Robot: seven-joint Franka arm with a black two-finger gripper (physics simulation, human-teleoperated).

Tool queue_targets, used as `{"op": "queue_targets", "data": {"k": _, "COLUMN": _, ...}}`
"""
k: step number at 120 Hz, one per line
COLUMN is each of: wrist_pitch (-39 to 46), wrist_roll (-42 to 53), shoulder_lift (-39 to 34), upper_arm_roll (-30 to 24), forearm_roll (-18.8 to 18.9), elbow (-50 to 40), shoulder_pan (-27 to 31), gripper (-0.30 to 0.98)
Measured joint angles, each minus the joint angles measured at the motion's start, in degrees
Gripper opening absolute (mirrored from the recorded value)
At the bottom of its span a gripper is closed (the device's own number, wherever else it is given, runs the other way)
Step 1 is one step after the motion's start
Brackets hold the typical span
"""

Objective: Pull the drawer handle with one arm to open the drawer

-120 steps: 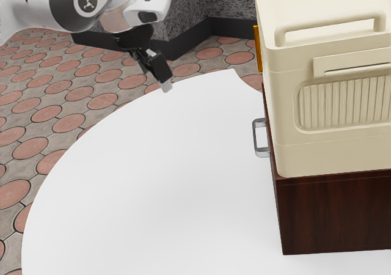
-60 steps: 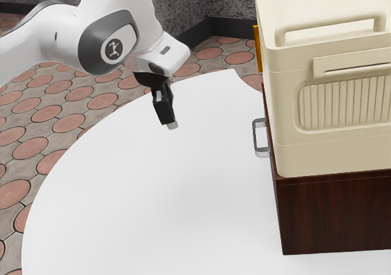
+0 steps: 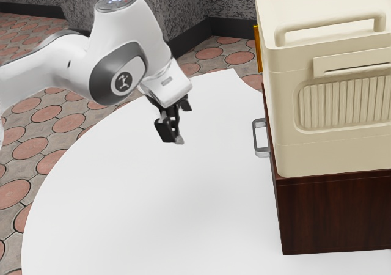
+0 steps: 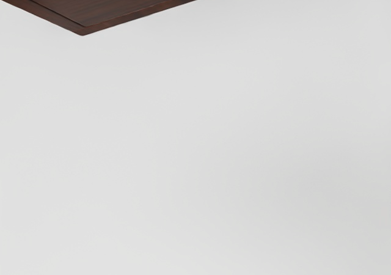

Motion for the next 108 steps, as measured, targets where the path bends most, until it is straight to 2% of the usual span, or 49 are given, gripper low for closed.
{"op": "queue_targets", "data": {"k": 46, "wrist_pitch": 4.5, "wrist_roll": 14.2, "shoulder_lift": -3.1, "upper_arm_roll": 0.6, "forearm_roll": -0.1, "elbow": -6.9, "shoulder_pan": -0.9, "gripper": 0.69}}
{"op": "queue_targets", "data": {"k": 68, "wrist_pitch": 6.1, "wrist_roll": 22.3, "shoulder_lift": -3.4, "upper_arm_roll": 0.9, "forearm_roll": -4.0, "elbow": -7.1, "shoulder_pan": -0.6, "gripper": 0.69}}
{"op": "queue_targets", "data": {"k": 97, "wrist_pitch": 8.8, "wrist_roll": 32.4, "shoulder_lift": -3.4, "upper_arm_roll": 0.9, "forearm_roll": -5.5, "elbow": -7.2, "shoulder_pan": -1.4, "gripper": 0.69}}
{"op": "queue_targets", "data": {"k": 108, "wrist_pitch": 11.2, "wrist_roll": 35.3, "shoulder_lift": -3.4, "upper_arm_roll": 1.0, "forearm_roll": -7.3, "elbow": -8.5, "shoulder_pan": -2.4, "gripper": 0.69}}
